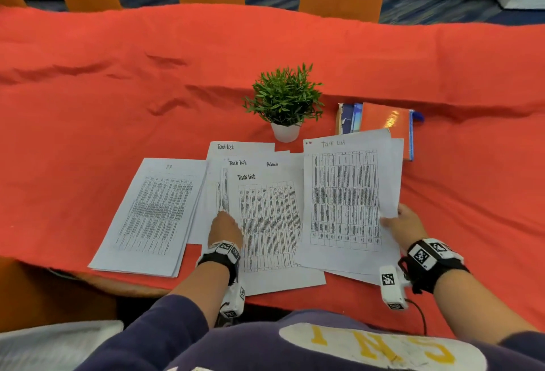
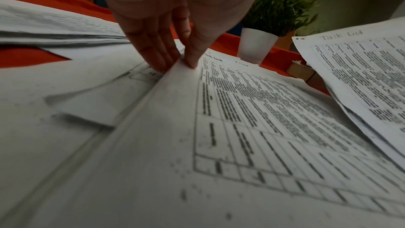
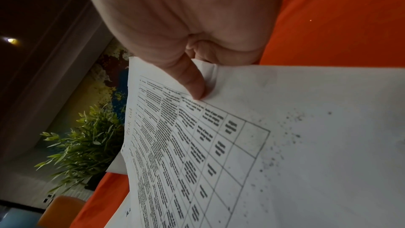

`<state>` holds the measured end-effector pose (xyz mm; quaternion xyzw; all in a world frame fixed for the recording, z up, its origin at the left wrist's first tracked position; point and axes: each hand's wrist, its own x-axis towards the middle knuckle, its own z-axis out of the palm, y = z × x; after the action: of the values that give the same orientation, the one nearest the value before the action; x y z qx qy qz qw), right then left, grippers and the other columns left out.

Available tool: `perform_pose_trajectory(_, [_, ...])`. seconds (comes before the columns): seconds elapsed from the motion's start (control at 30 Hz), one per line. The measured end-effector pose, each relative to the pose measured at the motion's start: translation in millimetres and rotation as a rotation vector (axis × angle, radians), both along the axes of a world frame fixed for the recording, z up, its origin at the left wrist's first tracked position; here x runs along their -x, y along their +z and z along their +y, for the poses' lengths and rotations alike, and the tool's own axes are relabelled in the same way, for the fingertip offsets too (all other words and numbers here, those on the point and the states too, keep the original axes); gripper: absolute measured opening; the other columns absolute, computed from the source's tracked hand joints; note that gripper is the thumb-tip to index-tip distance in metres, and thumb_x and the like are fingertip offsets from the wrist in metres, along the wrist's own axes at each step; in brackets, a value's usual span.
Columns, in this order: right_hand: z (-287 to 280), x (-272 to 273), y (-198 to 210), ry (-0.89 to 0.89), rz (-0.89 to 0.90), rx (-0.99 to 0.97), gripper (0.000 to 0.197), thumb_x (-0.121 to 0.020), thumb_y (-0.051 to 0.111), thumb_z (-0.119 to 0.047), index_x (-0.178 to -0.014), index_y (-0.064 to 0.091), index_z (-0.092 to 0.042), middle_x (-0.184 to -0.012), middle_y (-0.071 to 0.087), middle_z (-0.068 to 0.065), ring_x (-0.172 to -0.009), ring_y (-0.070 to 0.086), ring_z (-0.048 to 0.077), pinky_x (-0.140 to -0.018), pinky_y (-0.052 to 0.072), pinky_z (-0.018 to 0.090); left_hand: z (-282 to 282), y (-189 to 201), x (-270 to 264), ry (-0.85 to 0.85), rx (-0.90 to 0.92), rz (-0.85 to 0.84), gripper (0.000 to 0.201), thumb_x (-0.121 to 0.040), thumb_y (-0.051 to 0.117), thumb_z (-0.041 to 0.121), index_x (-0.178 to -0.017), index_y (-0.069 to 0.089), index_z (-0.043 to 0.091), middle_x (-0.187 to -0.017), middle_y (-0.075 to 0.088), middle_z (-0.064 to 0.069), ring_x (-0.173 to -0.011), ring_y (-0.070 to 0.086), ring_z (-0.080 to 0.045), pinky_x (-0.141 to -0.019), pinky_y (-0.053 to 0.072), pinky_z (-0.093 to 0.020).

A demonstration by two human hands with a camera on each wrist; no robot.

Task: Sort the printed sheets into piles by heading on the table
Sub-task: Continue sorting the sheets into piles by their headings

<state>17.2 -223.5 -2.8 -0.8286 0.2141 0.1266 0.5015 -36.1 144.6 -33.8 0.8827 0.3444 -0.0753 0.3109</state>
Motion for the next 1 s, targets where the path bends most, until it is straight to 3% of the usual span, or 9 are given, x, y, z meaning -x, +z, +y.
perform_pose_trajectory(0.07, [0.7, 0.4, 1.3, -0.002, -0.009, -0.001, 0.035, -0.085, 0.055, 0.007, -0.118, 0.058, -0.002, -0.106, 0.061, 0.011, -0.097, 0.055, 0.025, -0.084, 0.041, 0.034, 2.5, 1.4, 0.0, 0.008, 0.005, -0.017, 0.004, -0.093, 0.047, 0.003, -0.093, 0.049, 0.006, -0.09, 0.056, -0.01, -0.09, 0.062, -0.031, -0.07, 0.048, -0.032])
perform_pose_trajectory(0.17, [0.7, 0.2, 3.9, -0.004, -0.016, 0.011, 0.034, -0.085, 0.054, 0.007, -0.118, 0.058, 0.0, -0.105, 0.06, 0.011, -0.096, 0.054, 0.024, -0.082, 0.039, 0.032, 4.3, 2.4, -1.1, 0.029, 0.029, -0.047, 0.012, -0.092, 0.04, -0.001, -0.098, 0.045, 0.008, -0.087, 0.052, -0.009, -0.087, 0.06, -0.031, -0.071, 0.049, -0.033])
perform_pose_trajectory(0.3, [-2.4, -0.7, 4.6, -0.015, -0.015, 0.014, 0.037, -0.085, 0.055, 0.007, -0.121, 0.057, 0.0, -0.11, 0.062, 0.015, -0.097, 0.054, 0.024, -0.085, 0.04, 0.033, 3.2, 1.2, -6.9, 0.076, 0.099, -0.023, 0.02, -0.093, 0.04, 0.001, -0.111, 0.049, 0.004, -0.109, 0.058, -0.018, -0.091, 0.057, -0.03, -0.079, 0.047, -0.034])
perform_pose_trajectory(0.4, [-4.0, -0.2, 2.5, -0.019, -0.015, 0.012, 0.038, -0.085, 0.055, 0.007, -0.122, 0.058, 0.0, -0.117, 0.063, 0.018, -0.099, 0.056, 0.025, -0.088, 0.043, 0.035, 0.7, 1.2, -11.2, 0.086, 0.156, -0.016, 0.031, -0.092, 0.058, 0.017, -0.117, 0.05, 0.001, -0.112, 0.06, -0.017, -0.091, 0.055, -0.027, -0.08, 0.046, -0.032])
perform_pose_trajectory(0.53, [-4.4, 1.5, 4.7, -0.025, -0.014, 0.032, 0.037, -0.085, 0.055, 0.007, -0.122, 0.058, -0.001, -0.117, 0.063, 0.018, -0.101, 0.057, 0.027, -0.086, 0.043, 0.035, 0.4, 3.7, -14.6, 0.124, 0.16, -0.044, 0.016, -0.085, 0.068, 0.011, -0.095, 0.055, 0.008, -0.102, 0.064, -0.016, -0.075, 0.054, -0.022, -0.065, 0.044, -0.026])
perform_pose_trajectory(0.63, [-4.9, 3.0, 8.1, -0.037, -0.01, 0.048, 0.038, -0.086, 0.054, 0.008, -0.123, 0.056, 0.002, -0.109, 0.06, 0.013, -0.097, 0.052, 0.023, -0.084, 0.038, 0.031, 3.2, 7.3, -15.2, 0.107, 0.116, -0.089, 0.01, -0.088, 0.063, 0.008, -0.095, 0.057, 0.005, -0.097, 0.064, -0.017, -0.07, 0.054, -0.022, -0.064, 0.045, -0.029])
perform_pose_trajectory(0.7, [-6.7, 3.5, 8.1, -0.054, -0.005, 0.046, 0.038, -0.087, 0.055, 0.007, -0.125, 0.056, 0.001, -0.113, 0.061, 0.015, -0.097, 0.052, 0.022, -0.084, 0.039, 0.031, 6.2, 10.6, -13.5, 0.072, 0.06, -0.108, 0.006, -0.091, 0.058, 0.01, -0.094, 0.057, 0.005, -0.09, 0.064, -0.015, -0.067, 0.055, -0.023, -0.062, 0.048, -0.03])
perform_pose_trajectory(0.9, [-16.1, 2.7, 3.7, -0.105, 0.021, 0.016, 0.04, -0.087, 0.056, 0.005, -0.126, 0.056, -0.002, -0.122, 0.062, 0.017, -0.108, 0.059, 0.03, -0.091, 0.044, 0.037, 13.4, 30.7, -14.1, -0.026, -0.04, -0.16, 0.012, -0.092, 0.055, 0.014, -0.08, 0.055, 0.011, -0.072, 0.061, -0.006, -0.059, 0.058, -0.025, -0.055, 0.051, -0.032])
perform_pose_trajectory(1.0, [-19.4, 2.0, 3.1, -0.121, 0.032, 0.011, 0.038, -0.086, 0.056, 0.005, -0.124, 0.058, -0.003, -0.119, 0.064, 0.017, -0.103, 0.059, 0.029, -0.091, 0.046, 0.039, 16.2, 40.0, -16.0, -0.072, -0.074, -0.193, 0.016, -0.093, 0.053, 0.013, -0.078, 0.051, 0.013, -0.068, 0.058, -0.005, -0.056, 0.055, -0.023, -0.055, 0.052, -0.034])
